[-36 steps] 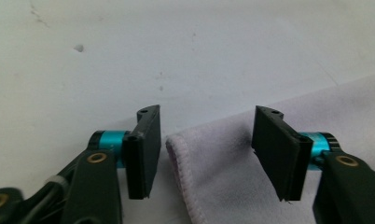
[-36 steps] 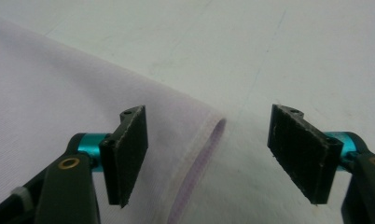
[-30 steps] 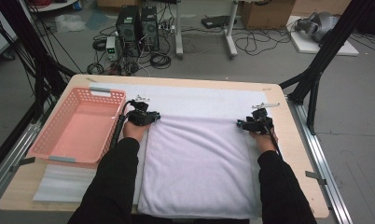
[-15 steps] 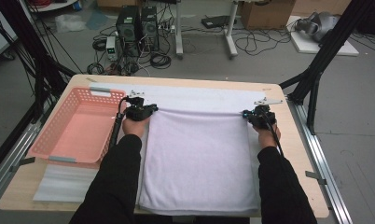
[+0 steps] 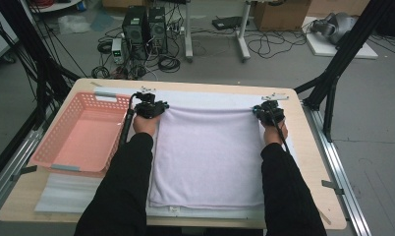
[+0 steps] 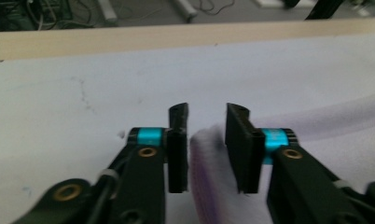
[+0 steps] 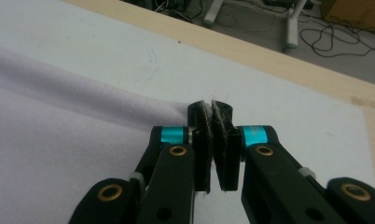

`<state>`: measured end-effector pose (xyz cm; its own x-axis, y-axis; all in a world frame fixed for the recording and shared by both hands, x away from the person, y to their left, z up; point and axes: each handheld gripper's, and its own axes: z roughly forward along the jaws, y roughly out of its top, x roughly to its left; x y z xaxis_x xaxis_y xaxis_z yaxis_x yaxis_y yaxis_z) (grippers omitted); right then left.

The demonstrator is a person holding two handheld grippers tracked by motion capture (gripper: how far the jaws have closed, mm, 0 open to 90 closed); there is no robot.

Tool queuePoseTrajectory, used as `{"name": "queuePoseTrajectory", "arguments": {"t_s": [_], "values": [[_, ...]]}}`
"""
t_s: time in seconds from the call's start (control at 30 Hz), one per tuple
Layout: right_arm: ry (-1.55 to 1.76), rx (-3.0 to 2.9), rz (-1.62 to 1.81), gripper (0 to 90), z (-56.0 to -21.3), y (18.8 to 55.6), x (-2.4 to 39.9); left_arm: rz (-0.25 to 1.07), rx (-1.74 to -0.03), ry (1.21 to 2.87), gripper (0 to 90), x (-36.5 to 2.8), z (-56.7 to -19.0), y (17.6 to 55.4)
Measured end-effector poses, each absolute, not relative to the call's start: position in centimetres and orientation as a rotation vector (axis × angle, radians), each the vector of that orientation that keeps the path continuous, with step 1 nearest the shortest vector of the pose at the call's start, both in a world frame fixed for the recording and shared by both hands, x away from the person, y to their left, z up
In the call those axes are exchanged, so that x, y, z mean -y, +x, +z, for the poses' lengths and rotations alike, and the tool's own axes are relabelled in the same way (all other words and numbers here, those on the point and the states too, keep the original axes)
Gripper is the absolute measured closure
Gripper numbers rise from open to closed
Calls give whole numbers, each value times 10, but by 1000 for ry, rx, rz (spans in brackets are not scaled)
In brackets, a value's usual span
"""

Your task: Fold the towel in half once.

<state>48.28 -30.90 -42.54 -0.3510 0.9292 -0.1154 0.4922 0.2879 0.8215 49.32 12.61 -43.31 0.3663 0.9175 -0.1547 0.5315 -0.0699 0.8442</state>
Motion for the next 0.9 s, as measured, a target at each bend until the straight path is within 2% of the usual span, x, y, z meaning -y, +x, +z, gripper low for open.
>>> {"name": "queuePoseTrajectory", "arguments": {"t_s": [0.07,0.1,0.17,0.37,0.57,0.63,0.7,0.9], "values": [[1317,-1956,912,666,-432,484,308,536,-1318,1732,546,-125,-435,491],[1358,-1943,930,607,-433,484,311,532,-1326,1737,491,-124,-435,489],[1402,-1928,972,568,-433,482,314,524,-1301,1790,448,-121,-432,485],[1340,-1929,975,551,-418,462,318,505,-1235,1752,433,-119,-424,463],[1339,-1955,998,505,-411,438,322,427,-1177,1750,369,-118,-421,443],[1321,-1973,998,506,-408,430,322,377,-1164,1787,316,-115,-420,438],[1303,-1990,1001,514,-406,420,323,415,-1143,1763,304,-113,-417,426],[1308,-2045,1033,487,-401,387,332,397,-1110,1734,320,-114,-414,400]]}}
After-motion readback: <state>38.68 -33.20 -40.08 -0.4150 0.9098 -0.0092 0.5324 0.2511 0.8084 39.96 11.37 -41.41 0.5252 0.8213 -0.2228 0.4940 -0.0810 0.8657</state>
